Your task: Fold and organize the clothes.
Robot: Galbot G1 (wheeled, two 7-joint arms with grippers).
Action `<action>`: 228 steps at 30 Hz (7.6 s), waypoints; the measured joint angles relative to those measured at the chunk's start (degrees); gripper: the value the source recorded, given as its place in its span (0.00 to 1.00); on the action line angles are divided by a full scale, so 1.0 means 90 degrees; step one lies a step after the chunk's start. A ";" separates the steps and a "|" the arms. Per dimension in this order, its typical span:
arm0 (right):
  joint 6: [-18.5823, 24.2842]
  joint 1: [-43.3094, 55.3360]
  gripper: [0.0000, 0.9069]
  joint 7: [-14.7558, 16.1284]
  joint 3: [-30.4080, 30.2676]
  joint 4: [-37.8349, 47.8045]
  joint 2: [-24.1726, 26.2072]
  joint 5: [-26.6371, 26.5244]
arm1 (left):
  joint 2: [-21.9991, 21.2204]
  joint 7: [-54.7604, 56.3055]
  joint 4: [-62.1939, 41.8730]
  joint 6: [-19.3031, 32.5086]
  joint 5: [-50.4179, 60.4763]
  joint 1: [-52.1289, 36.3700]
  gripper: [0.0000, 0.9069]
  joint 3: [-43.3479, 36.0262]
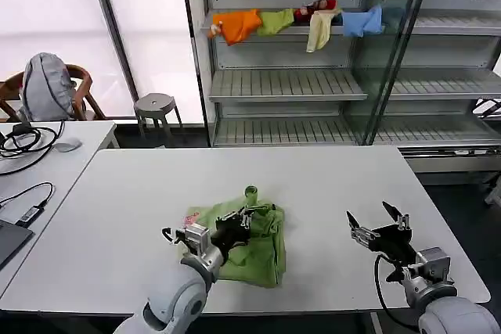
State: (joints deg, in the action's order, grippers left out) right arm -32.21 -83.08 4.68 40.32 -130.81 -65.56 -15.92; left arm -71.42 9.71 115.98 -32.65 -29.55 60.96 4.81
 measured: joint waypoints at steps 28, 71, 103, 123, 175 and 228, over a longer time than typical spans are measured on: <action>0.0050 0.0188 1.00 0.0061 -0.0100 0.0085 0.0015 0.0027 | 0.0525 0.0235 0.0737 0.0332 -0.0662 0.0612 1.00 0.1090; 0.0077 0.0072 1.00 0.0051 -0.0234 0.0040 -0.0057 0.0182 | 0.0552 0.2165 -0.0091 0.0424 -0.0296 0.1308 0.02 0.0753; 0.0075 0.0067 1.00 0.0051 -0.0283 -0.0013 -0.0033 0.0199 | 0.0673 0.1821 -0.0193 0.0913 -0.0046 0.1510 0.02 0.0686; 0.0178 0.0222 1.00 0.0089 -0.0391 0.0155 -0.0068 0.0188 | 0.2289 -0.0574 0.0314 0.0109 0.0418 0.2034 0.01 0.4566; 0.0097 0.0526 1.00 -0.0350 -0.0065 0.0148 0.0070 0.0521 | -0.0454 0.0113 -0.0118 0.1092 0.1150 -0.0045 1.00 -0.0469; 0.1351 0.1909 1.00 -0.0784 -0.1627 0.1525 -0.0596 0.1136 | 0.0466 -0.1365 0.0324 0.3570 0.2736 0.1955 1.00 0.3450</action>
State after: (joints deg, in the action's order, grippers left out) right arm -20.05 -65.90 -2.37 25.67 -117.08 -70.92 -5.70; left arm -67.23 -2.57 118.90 -0.52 -4.93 78.55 35.86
